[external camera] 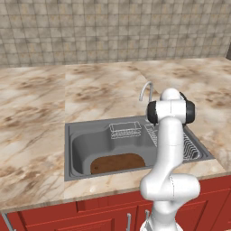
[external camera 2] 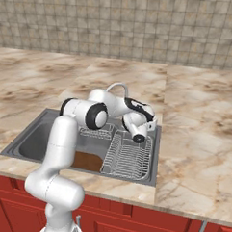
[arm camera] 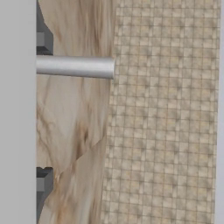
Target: Turn on the sink faucet with hot water and rinse the cutting board for ten seconds, then turn off the faucet. Push the cutting board to reach the water if necessary.
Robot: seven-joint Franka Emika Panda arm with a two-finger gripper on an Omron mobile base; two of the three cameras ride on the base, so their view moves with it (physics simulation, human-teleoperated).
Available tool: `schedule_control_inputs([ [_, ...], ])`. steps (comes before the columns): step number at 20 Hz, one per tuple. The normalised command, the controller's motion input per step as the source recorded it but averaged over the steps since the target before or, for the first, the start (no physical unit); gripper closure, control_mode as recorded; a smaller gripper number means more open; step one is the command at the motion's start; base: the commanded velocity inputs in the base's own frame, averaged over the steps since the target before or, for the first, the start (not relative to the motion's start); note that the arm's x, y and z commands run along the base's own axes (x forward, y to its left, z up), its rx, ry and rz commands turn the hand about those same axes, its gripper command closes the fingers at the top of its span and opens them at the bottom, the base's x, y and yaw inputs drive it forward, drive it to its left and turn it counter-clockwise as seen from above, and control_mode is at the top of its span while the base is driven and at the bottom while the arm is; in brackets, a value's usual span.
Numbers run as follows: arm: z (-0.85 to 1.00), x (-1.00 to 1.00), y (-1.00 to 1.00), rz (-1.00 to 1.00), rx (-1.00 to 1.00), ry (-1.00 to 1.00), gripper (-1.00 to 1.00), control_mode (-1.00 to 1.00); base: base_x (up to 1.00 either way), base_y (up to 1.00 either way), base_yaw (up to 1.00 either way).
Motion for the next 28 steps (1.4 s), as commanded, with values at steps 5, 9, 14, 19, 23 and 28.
schedule_control_inputs([
  [5, 0.00, 0.03, 0.00, 0.00, 0.00, 0.00, -1.00, -1.00, 0.00, 0.00, 0.00],
  [9, 0.00, 0.03, 0.00, 0.00, 0.00, 0.00, -1.00, -1.00, 0.00, 0.00, 0.00],
  [14, 0.00, 0.03, 0.00, 0.00, 0.00, 0.00, -1.00, -1.00, 0.00, 0.00, 0.00],
  [19, 0.00, 0.01, 0.00, 0.00, 0.00, 0.00, -1.00, -1.00, 0.00, 0.00, 0.00],
  [23, 0.00, 0.00, 0.00, 0.00, 0.00, 0.00, -1.00, -1.00, 0.00, 0.00, 0.00],
  [28, 0.00, 0.00, -0.04, 0.00, 0.00, 0.00, -1.00, -1.00, 0.00, 0.00, 0.00],
])
